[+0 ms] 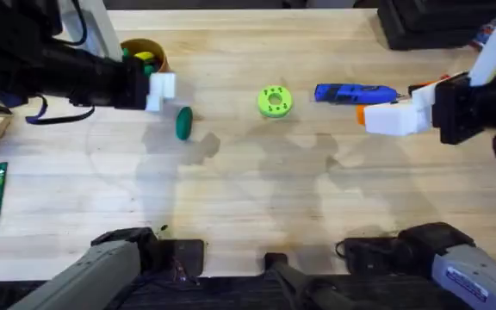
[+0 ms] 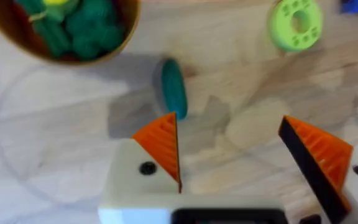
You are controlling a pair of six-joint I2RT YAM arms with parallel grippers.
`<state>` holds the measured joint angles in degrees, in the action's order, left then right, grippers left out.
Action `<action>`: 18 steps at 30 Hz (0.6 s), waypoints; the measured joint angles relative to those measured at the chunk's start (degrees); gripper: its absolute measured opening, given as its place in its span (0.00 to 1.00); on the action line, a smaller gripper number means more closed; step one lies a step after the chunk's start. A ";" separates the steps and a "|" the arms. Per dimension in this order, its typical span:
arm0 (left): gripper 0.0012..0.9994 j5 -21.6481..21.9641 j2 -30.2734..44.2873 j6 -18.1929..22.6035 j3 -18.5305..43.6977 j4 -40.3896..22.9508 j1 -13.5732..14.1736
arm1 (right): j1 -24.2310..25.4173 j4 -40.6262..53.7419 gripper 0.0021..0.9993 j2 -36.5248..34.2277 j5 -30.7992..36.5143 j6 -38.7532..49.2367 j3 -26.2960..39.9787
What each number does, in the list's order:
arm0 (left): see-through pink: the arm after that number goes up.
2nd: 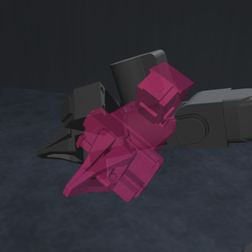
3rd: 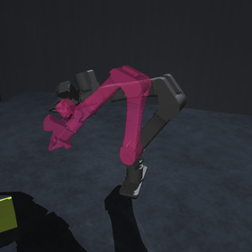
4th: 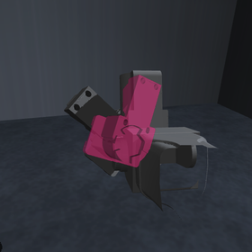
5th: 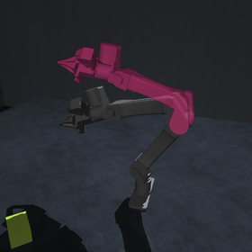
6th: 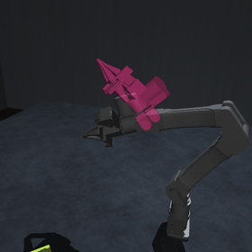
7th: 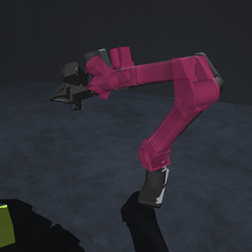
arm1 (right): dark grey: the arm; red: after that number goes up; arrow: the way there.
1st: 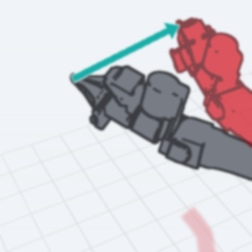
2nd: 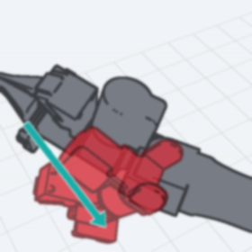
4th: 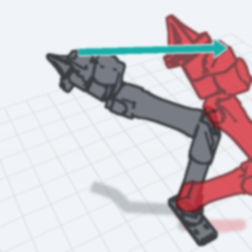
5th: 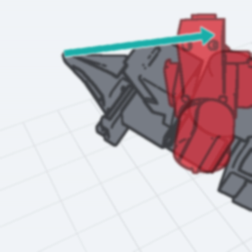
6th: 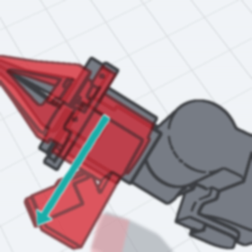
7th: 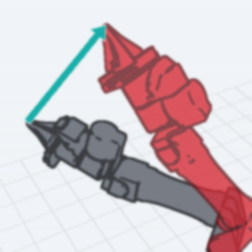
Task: Pick up the gripper from the table and insert it into the empty holder that is missing its gripper. Then pick up a screw, insert it into the mounting hole, and use the screwdriver to tighten it. Finally, clean up the table by picking up the vegetable and placing it into the bucket.
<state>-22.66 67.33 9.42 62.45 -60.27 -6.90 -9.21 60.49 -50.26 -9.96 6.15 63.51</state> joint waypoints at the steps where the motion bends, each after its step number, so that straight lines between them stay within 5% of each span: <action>1: 0.99 1.63 0.00 0.03 0.27 -1.47 0.16 | 0.00 -0.02 0.99 0.00 0.00 0.00 0.00; 4: 0.99 7.07 0.00 -1.00 1.64 -6.23 1.48 | 0.00 -0.13 0.99 -0.31 0.00 0.00 0.00; 5: 0.99 12.81 0.00 -4.10 3.22 -9.79 4.35 | 0.00 -0.15 0.99 -1.16 0.00 0.00 0.00; 7: 0.99 15.99 0.01 -6.93 3.60 -10.14 6.83 | 0.00 -0.15 0.99 -1.75 0.00 0.00 0.00; 12: 0.99 19.47 1.95 -12.29 3.83 -9.65 11.87 | 0.00 -0.13 0.99 -2.76 -0.02 0.00 0.00; 18: 0.99 20.62 9.94 -15.49 3.92 -5.14 12.94 | 0.00 -0.09 0.99 -3.89 -0.02 -0.02 0.00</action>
<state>-2.04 77.27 -6.07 66.37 -65.41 6.04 -9.21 60.40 -54.15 -9.98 6.13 63.51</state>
